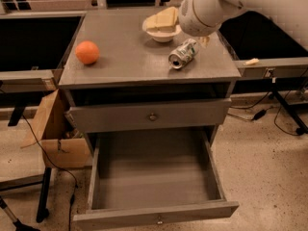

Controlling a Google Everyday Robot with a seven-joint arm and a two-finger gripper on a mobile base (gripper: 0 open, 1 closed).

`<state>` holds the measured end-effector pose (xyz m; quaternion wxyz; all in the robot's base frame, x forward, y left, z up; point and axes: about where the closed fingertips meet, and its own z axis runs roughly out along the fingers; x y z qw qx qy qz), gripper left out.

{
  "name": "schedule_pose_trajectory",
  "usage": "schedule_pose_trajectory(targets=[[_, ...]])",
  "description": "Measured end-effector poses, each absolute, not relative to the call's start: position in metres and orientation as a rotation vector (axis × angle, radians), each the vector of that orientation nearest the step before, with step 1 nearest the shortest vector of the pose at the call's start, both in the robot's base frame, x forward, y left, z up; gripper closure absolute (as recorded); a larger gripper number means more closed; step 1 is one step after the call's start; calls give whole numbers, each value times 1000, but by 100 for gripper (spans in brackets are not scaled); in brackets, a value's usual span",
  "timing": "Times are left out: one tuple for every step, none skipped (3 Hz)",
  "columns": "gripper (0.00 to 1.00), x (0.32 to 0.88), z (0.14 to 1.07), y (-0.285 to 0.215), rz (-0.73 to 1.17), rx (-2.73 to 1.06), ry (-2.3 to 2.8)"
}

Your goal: Place 7up can into middle drawer

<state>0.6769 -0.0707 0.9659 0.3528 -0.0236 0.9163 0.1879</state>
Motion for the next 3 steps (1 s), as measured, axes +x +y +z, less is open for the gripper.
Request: schedule_pose_trajectory(targets=[[0, 691, 953, -70, 491, -47, 2388], [0, 718, 934, -71, 466, -35, 2411], [0, 751, 894, -75, 322, 23, 2487]])
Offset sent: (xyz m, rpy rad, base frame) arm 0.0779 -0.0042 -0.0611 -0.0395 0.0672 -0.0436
